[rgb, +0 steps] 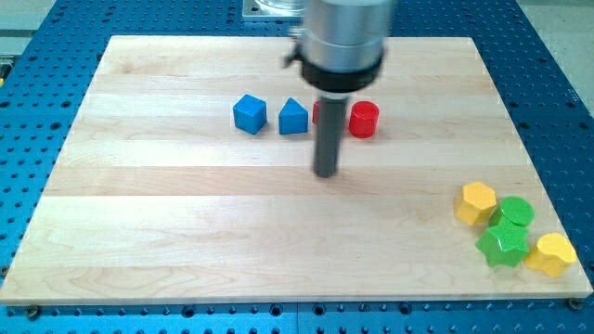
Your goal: Move the red blocks to the center right of the board
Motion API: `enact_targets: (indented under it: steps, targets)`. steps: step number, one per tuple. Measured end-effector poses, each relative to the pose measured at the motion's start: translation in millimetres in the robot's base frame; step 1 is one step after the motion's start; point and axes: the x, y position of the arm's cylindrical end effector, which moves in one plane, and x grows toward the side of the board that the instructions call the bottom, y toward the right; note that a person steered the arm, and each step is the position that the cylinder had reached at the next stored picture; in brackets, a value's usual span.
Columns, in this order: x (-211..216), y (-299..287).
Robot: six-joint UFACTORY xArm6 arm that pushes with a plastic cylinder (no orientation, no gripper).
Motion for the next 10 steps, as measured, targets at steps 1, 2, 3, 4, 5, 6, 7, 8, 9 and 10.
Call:
enact_targets:
  steps: [1, 2, 3, 4, 5, 6, 7, 8, 9, 10]
  targets:
    - [-23, -19]
    - [-33, -24]
    - [-81, -20]
    - [-116, -21]
    - [-125, -26]
    - [-136, -10]
    - [-123, 2]
    - [-90, 3]
    - [-59, 24]
    - [-53, 69]
